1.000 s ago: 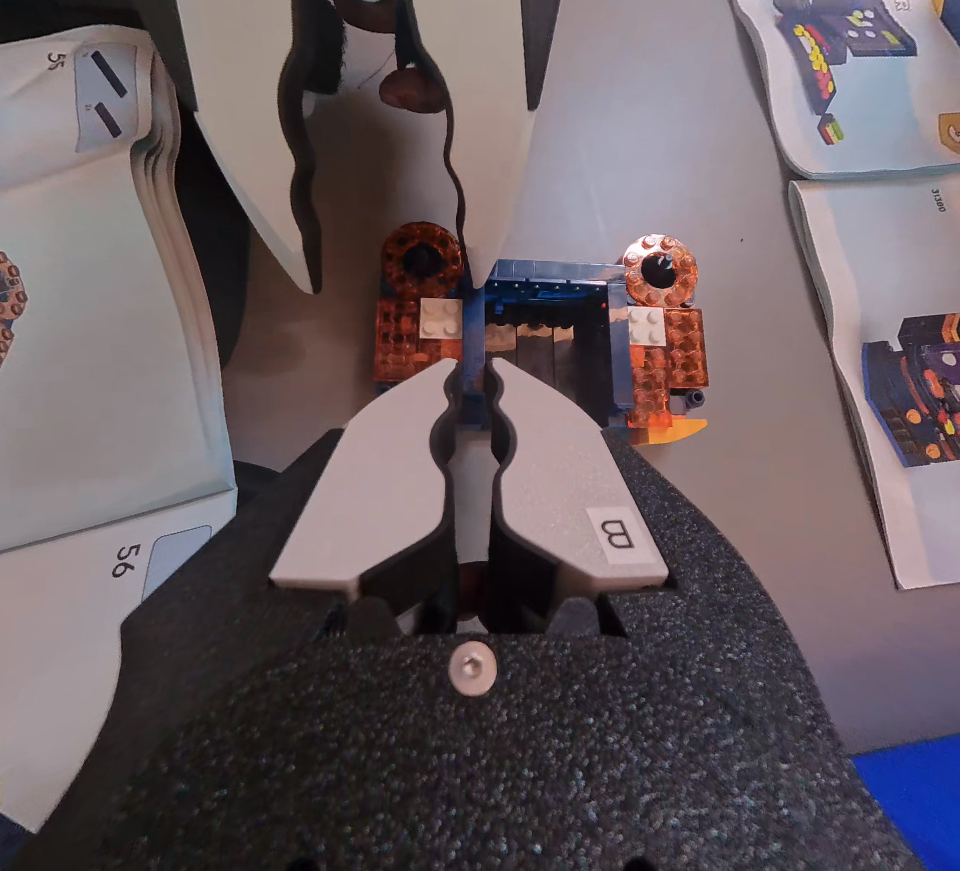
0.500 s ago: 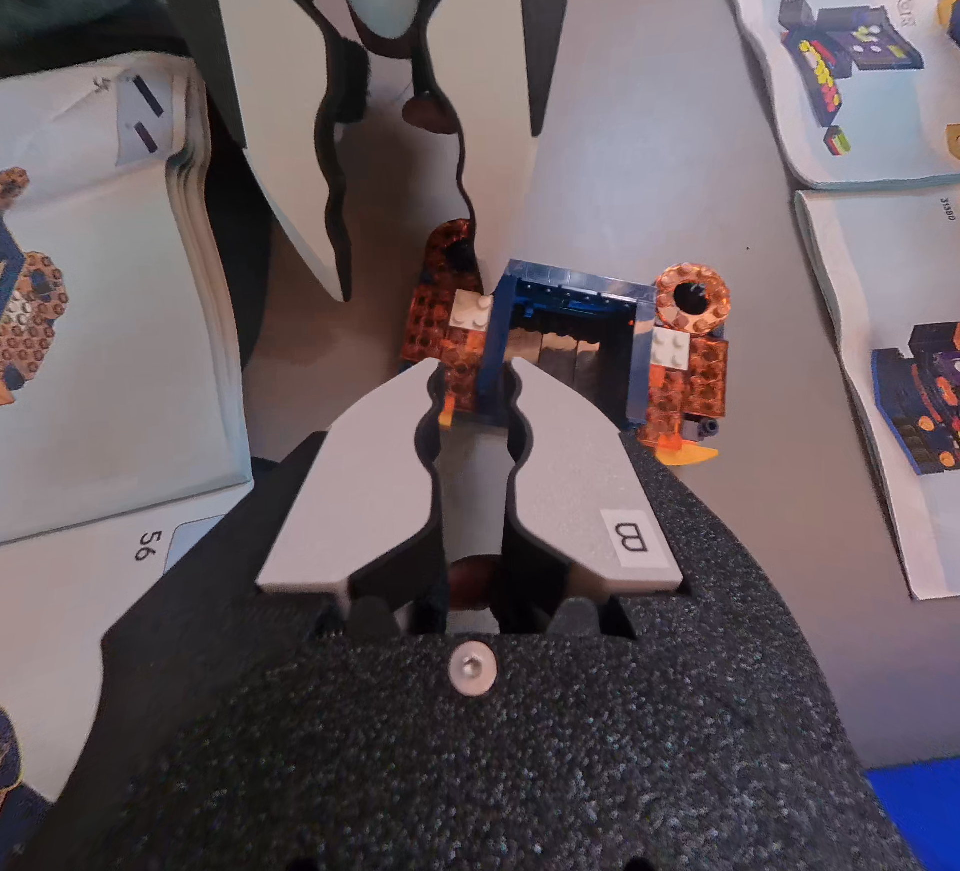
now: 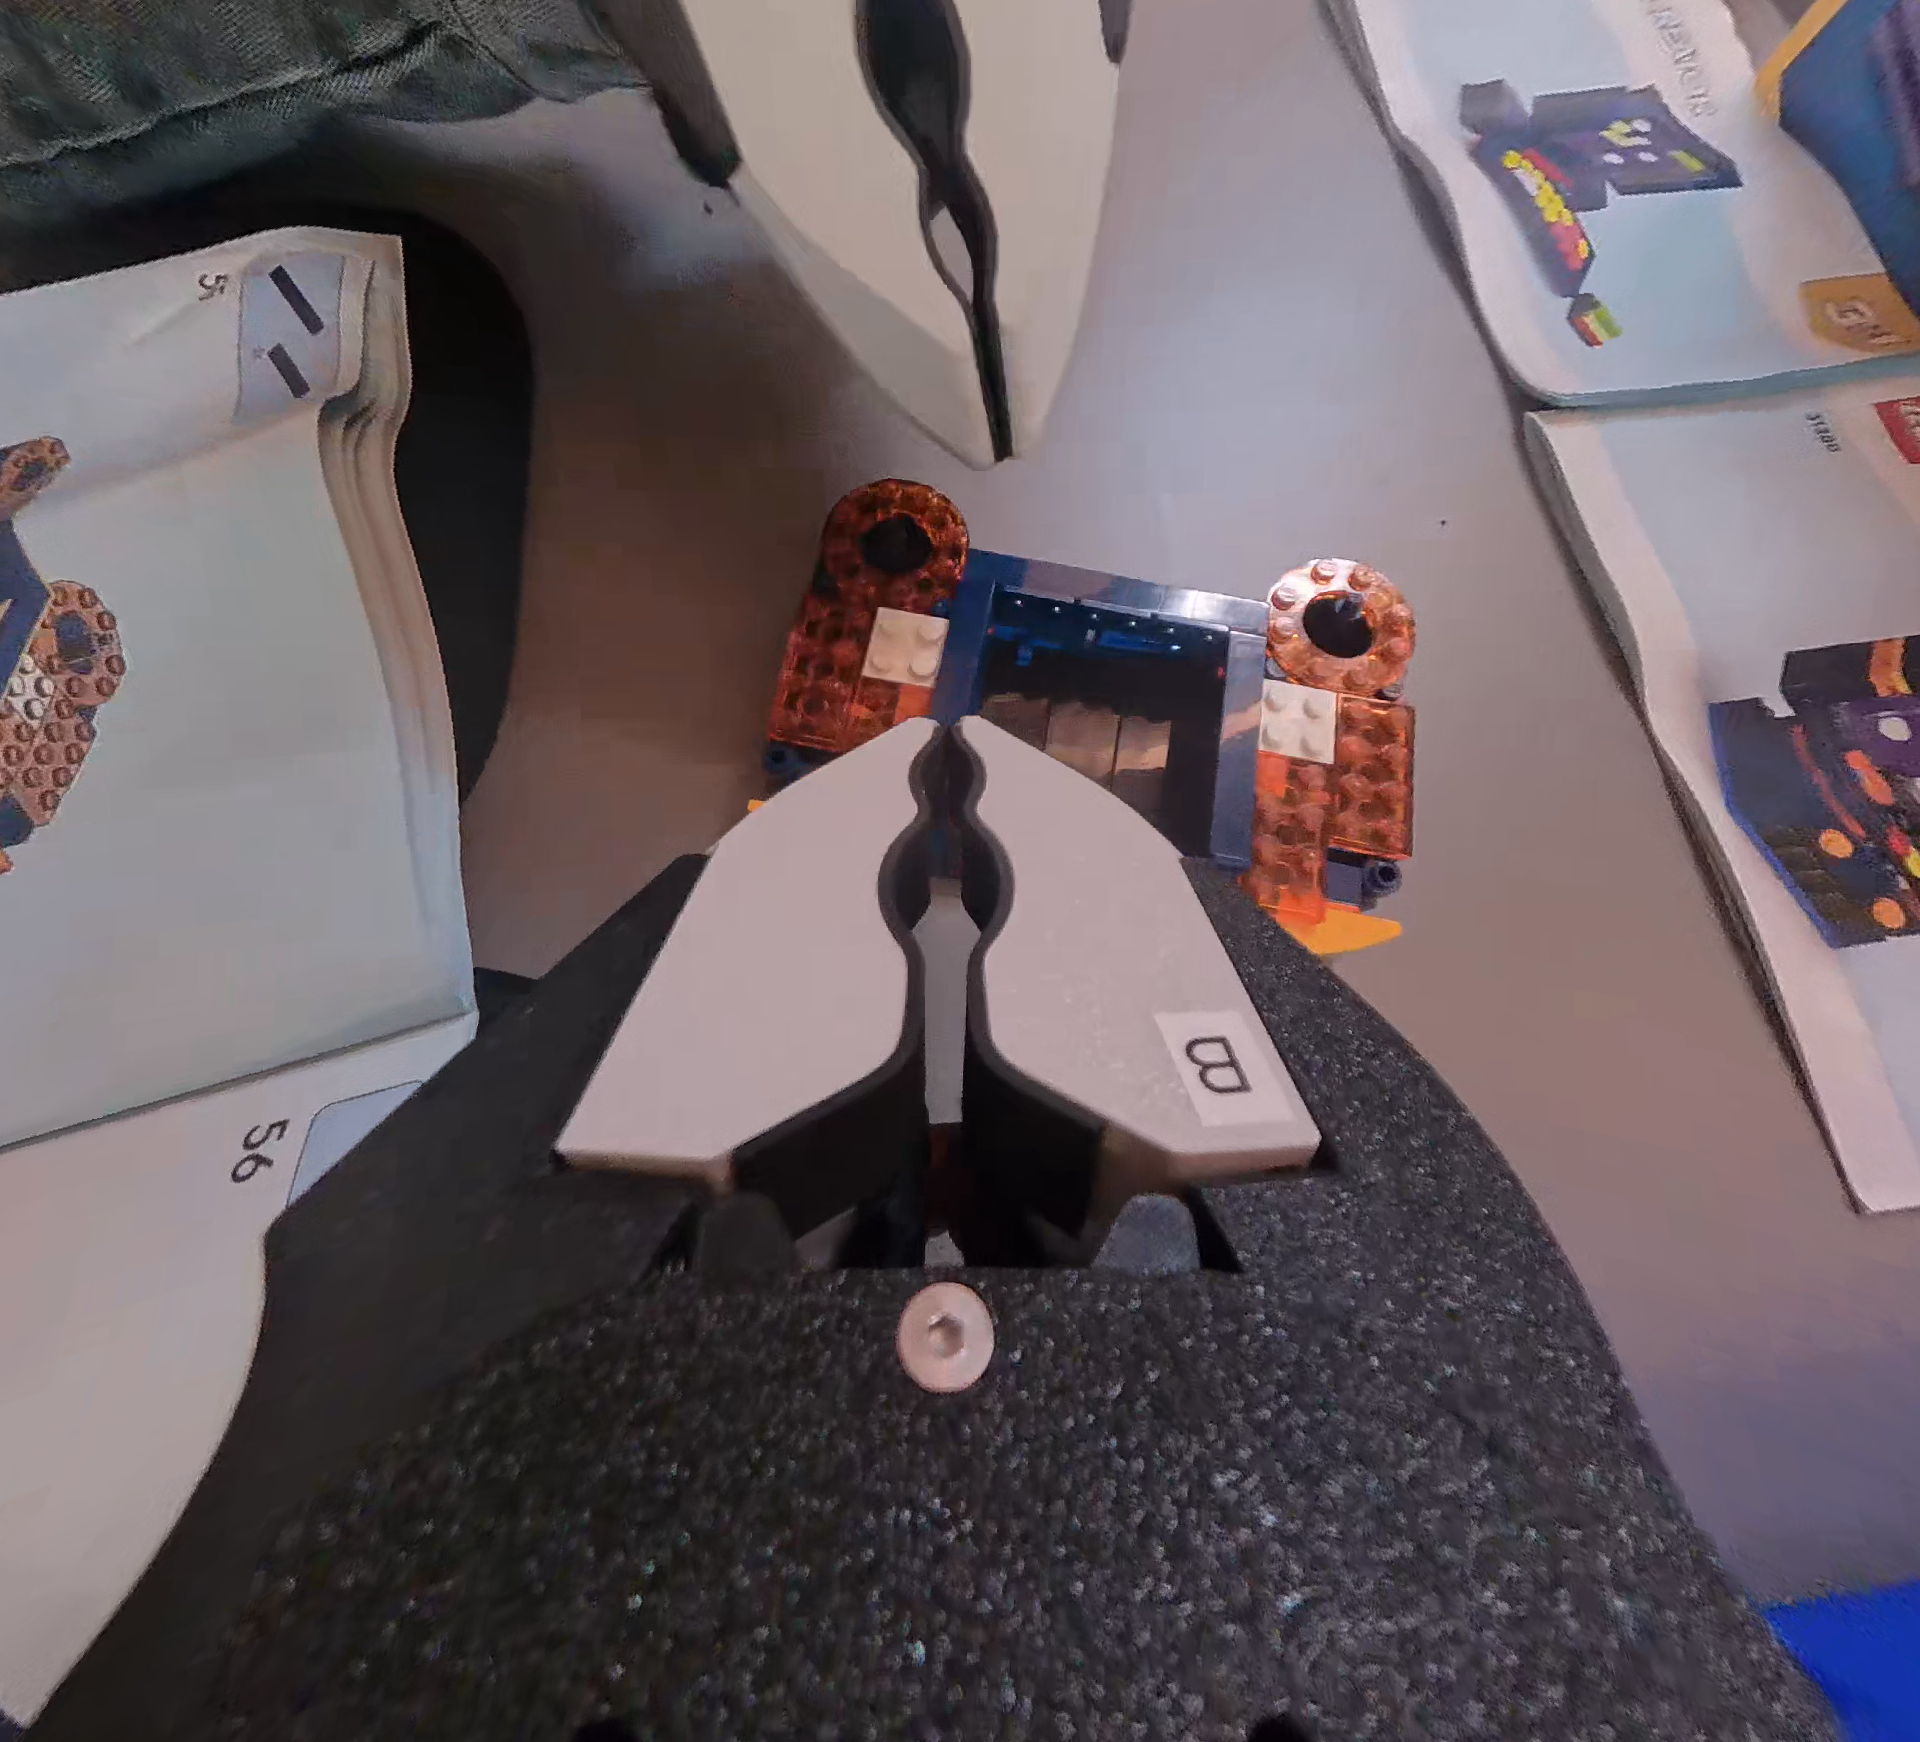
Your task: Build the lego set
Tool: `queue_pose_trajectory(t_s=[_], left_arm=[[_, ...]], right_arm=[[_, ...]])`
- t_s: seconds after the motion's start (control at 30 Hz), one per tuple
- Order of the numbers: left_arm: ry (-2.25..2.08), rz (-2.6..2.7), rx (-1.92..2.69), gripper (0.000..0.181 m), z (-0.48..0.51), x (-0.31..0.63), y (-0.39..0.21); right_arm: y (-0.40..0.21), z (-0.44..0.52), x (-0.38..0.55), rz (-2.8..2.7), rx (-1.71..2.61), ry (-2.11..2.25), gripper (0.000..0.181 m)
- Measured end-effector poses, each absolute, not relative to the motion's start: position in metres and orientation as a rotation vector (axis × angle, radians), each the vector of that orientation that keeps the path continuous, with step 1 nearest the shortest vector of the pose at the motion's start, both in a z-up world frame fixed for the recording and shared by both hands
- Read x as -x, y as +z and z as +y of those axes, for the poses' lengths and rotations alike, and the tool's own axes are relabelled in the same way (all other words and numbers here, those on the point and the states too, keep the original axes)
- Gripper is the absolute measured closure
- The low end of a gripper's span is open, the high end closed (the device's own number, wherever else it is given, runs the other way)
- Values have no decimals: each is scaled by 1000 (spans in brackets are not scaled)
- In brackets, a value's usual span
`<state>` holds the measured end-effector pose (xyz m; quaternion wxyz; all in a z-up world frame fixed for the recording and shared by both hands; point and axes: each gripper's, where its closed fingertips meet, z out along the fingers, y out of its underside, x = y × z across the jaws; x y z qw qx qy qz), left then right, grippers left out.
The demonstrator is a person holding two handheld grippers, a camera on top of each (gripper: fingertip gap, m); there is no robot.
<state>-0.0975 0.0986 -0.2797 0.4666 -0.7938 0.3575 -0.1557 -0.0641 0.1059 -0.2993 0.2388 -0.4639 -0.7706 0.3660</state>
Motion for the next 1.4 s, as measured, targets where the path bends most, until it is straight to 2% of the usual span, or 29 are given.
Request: queue_pose_trajectory(t_s=[0.3,0.93,1.0,1.07,1.23,1.4], left_arm=[[-420,1029,1987,181,100,78,-299],[-556,885,2186,181,105,79,-308],[-574,873,2222,181,105,79,-308],[-581,875,2250,181,105,79,-308],[-611,853,2292,181,105,79,-309],[-613,834,2308,181,105,79,-309]], right_arm=[[-305,104,65,-2133,1240,954,181],[-304,112,69,-2072,1387,1073,181],[-303,112,66,-2061,1495,1188,159],[-305,114,62,-2078,1638,1296,149],[-308,124,58,-2035,1878,1486,164],[-310,114,61,-2024,1868,1560,158]])
